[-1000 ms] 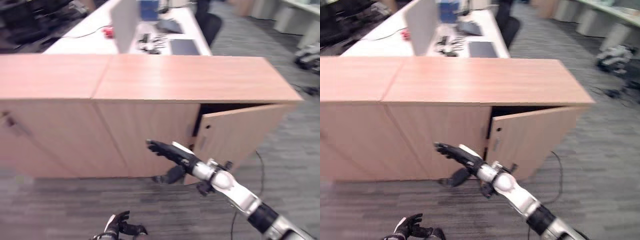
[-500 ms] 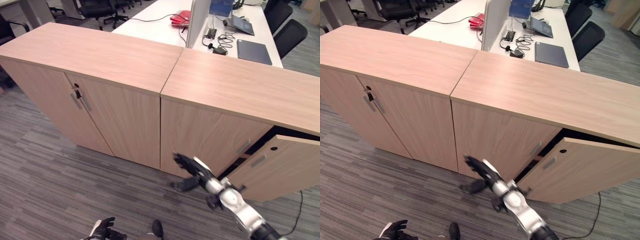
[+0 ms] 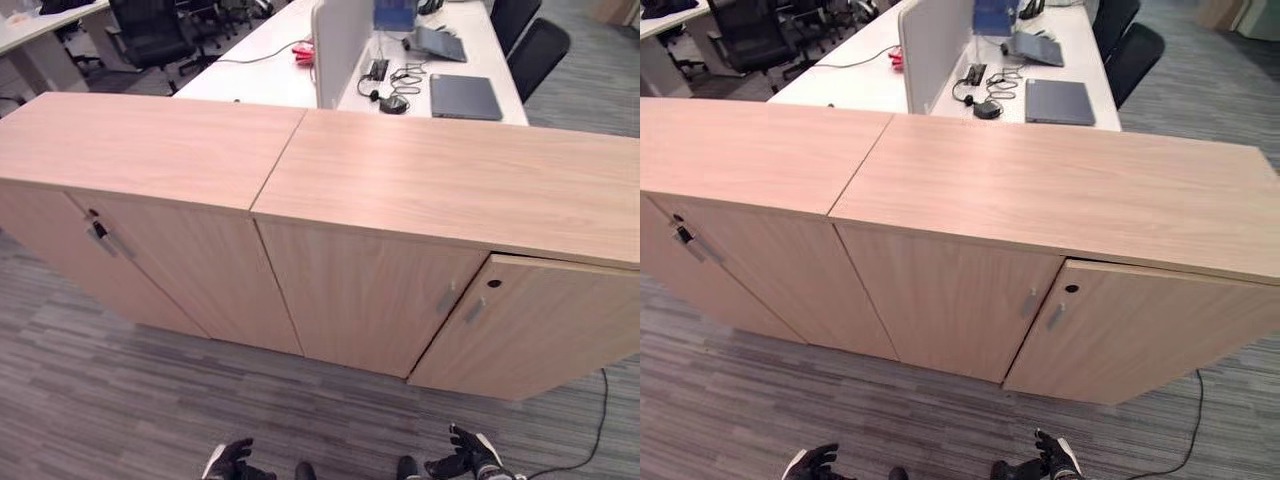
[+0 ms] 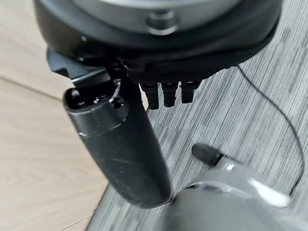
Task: Put the empty folder in the office cabinet
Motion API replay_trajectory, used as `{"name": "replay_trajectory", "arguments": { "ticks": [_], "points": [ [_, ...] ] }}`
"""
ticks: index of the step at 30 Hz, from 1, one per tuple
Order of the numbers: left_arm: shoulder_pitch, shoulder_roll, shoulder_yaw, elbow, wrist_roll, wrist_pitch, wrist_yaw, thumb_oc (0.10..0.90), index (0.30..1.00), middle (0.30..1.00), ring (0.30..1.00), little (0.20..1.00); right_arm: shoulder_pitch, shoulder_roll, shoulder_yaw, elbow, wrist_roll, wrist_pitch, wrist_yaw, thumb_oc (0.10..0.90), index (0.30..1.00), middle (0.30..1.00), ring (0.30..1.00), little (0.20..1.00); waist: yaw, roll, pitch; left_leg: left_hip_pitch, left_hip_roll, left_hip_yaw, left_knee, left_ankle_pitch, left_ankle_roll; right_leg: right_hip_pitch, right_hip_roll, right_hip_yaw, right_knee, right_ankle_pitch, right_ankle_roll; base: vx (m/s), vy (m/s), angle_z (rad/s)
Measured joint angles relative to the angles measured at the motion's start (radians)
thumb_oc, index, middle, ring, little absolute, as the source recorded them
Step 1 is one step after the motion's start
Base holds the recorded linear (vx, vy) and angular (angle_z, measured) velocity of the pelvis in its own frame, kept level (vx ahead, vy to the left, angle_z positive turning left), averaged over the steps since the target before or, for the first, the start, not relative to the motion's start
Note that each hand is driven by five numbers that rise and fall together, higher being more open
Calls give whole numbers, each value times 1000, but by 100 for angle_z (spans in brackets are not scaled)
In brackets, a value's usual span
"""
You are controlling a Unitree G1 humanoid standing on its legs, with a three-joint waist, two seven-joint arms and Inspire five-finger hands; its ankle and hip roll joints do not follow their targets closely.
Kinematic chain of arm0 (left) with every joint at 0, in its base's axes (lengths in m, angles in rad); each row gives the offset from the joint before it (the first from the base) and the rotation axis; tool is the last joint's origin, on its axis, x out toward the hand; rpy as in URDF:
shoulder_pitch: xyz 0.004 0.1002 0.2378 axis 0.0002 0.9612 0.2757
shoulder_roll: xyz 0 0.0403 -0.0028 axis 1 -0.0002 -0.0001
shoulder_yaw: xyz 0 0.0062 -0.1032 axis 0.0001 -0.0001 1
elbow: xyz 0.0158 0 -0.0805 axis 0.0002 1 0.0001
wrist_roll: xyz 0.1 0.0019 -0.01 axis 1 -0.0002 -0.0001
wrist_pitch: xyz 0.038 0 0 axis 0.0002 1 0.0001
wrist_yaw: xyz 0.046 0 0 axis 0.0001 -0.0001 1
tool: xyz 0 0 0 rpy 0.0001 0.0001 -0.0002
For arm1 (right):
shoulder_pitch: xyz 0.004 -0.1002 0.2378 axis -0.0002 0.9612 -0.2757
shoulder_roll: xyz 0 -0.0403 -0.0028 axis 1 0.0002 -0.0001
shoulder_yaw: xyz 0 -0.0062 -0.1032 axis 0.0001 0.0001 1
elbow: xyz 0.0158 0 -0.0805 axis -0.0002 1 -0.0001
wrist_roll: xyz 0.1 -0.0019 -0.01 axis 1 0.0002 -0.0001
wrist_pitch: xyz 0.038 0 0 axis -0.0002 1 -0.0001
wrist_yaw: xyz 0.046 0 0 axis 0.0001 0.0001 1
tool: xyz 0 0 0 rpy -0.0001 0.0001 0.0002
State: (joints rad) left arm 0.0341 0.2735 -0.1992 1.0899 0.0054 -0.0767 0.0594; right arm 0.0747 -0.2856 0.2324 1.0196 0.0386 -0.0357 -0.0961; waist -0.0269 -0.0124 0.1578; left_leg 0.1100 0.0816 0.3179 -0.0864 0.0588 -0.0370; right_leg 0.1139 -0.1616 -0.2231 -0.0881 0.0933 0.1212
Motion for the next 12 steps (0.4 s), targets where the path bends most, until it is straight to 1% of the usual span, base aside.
{"name": "replay_trajectory", "arguments": {
  "ticks": [1,4,7,10,11,12],
  "points": [
    [-7,-2,-2,0,0,-1,-7,800,900,900,900,900,6,0,0,3,0,1,0,800,900,900,900,900,-3,-3,-4,2,5,3,0,-3,-6,-1,4,3,0,-2,-2,7,-69,-8],
    [-2,-5,-11,1,0,0,-13,800,900,900,900,900,5,0,-1,19,-4,2,0,800,900,900,900,900,-24,-4,-8,18,9,24,0,0,-6,-2,9,23,-1,-3,-7,1,-58,-23],
    [15,-7,-34,2,1,4,-30,800,900,900,900,900,0,0,-8,18,-4,-1,0,800,900,900,900,900,-28,6,-16,33,16,63,0,-3,-9,-10,13,51,-8,-3,-7,25,-33,-32],
    [26,-13,-36,2,1,4,-30,800,900,900,900,900,-1,0,-9,36,-2,-1,0,800,900,900,900,900,-26,13,-38,33,21,77,0,-5,-14,-22,18,57,-8,-6,-9,37,-27,-18],
    [32,-16,-44,2,1,4,-31,800,900,900,900,900,-3,0,-9,47,2,-1,0,800,900,900,900,900,-25,21,-53,35,25,85,0,-7,-17,-23,21,64,-8,-5,-10,50,-34,-19],
    [33,-18,-46,1,1,4,-31,800,900,900,900,900,-3,-2,-9,49,2,-1,0,800,900,900,900,900,-23,26,-57,40,26,90,0,-8,-18,-24,24,68,-8,-4,-9,46,-34,-23]
  ]
}}
